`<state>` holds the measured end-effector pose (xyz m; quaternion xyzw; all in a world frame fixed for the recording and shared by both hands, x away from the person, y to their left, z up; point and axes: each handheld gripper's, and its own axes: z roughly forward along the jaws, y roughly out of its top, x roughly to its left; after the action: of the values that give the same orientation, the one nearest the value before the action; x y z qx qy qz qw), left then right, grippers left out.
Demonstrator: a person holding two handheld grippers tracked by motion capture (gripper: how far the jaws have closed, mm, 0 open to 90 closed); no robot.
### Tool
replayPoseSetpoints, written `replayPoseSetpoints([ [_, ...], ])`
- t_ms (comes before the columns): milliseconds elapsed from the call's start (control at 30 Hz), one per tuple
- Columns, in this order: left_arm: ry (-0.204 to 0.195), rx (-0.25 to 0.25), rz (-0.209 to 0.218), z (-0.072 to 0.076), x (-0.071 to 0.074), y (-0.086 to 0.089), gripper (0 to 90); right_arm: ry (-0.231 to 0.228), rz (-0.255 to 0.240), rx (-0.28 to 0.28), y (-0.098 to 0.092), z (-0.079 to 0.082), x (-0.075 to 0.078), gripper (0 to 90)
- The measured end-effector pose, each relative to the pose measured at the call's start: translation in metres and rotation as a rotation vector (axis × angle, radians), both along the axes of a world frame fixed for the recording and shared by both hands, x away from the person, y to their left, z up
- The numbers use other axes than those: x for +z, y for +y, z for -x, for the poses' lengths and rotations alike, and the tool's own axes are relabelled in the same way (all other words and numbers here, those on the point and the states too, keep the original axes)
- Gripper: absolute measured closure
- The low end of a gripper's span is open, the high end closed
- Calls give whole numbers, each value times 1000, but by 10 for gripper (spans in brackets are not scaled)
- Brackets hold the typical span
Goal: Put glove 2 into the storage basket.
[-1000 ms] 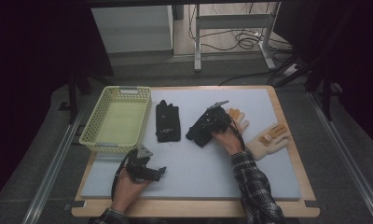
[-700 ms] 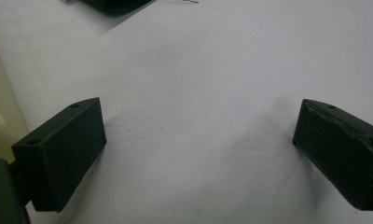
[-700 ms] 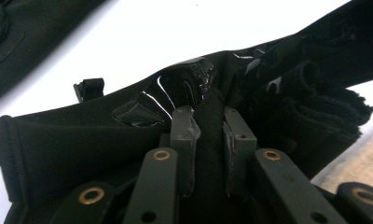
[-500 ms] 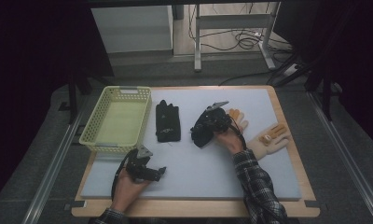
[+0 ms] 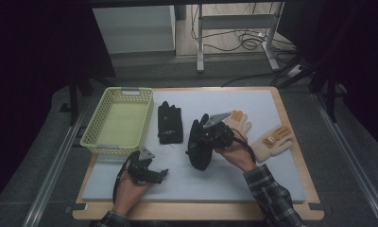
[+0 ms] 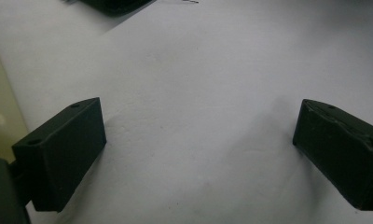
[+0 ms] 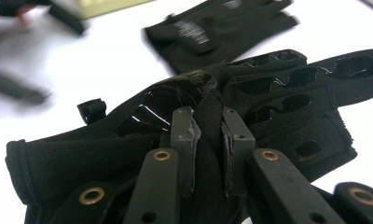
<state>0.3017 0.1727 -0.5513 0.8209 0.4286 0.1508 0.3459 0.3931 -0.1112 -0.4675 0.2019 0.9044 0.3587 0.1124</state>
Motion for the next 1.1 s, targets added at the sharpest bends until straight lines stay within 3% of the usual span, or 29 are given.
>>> replayPoseSetpoints([
  [100, -1, 2, 2, 0, 0, 0, 26, 9, 25, 36, 0, 16, -9, 772],
  [200, 0, -1, -1, 0, 0, 0, 26, 65, 31, 46, 1, 27, -26, 738],
  [300, 0, 0, -1, 0, 0, 0, 26, 83, 58, 24, 1, 31, -41, 543],
  [433, 0, -1, -1, 0, 0, 0, 26, 90, -39, -13, -8, 22, -32, 469],
  [700, 1, 1, 1, 0, 0, 0, 26, 49, -70, -50, -8, 2, -20, 475],
  [1100, 1, 1, 0, 0, 0, 0, 26, 23, -69, -51, 32, -37, -22, 666],
])
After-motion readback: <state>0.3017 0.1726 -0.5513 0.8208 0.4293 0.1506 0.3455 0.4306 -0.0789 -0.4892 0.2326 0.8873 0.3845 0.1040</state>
